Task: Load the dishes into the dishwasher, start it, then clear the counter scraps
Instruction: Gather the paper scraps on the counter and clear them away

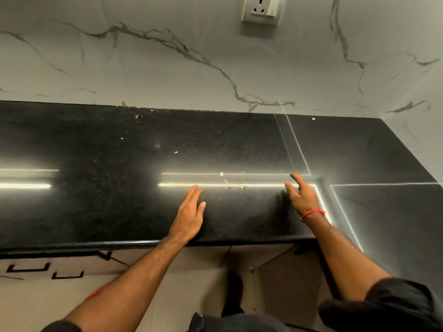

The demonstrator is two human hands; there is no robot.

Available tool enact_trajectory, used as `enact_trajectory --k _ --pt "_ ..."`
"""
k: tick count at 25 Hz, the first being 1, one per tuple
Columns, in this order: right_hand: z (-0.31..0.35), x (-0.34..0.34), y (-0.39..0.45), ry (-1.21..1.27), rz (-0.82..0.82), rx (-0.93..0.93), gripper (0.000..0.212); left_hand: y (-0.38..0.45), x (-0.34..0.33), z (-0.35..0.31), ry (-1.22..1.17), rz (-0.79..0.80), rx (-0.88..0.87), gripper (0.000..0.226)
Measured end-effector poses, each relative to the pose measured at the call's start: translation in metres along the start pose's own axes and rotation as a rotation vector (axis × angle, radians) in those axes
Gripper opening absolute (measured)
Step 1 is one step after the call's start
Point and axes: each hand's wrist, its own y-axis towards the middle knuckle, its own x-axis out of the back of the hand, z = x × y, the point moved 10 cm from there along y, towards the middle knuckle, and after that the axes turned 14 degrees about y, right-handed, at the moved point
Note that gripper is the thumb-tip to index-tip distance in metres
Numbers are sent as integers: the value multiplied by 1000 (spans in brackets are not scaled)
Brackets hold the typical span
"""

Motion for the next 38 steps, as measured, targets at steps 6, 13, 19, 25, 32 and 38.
enact_trajectory --k 6,13,19,25,32,38 --pt "-48 22 105 -281 163 -1 65 91 -42 -28 134 14 111 64" --pt "-19 -101 59 -583 395 233 82 88 -89 -67 346 261 -144 69" --pt "24 -147 55 146 455 141 57 137 22 27 131 -125 129 54" --pt "12 -156 72 -274 492 214 62 172 -5 40 459 177 6 70" --pt "16 -118 78 237 209 102 29 131 -76 -67 293 374 -436 61" --pt "11 -12 160 -64 -50 181 26 195 -85 -86 529 306 -346 50"
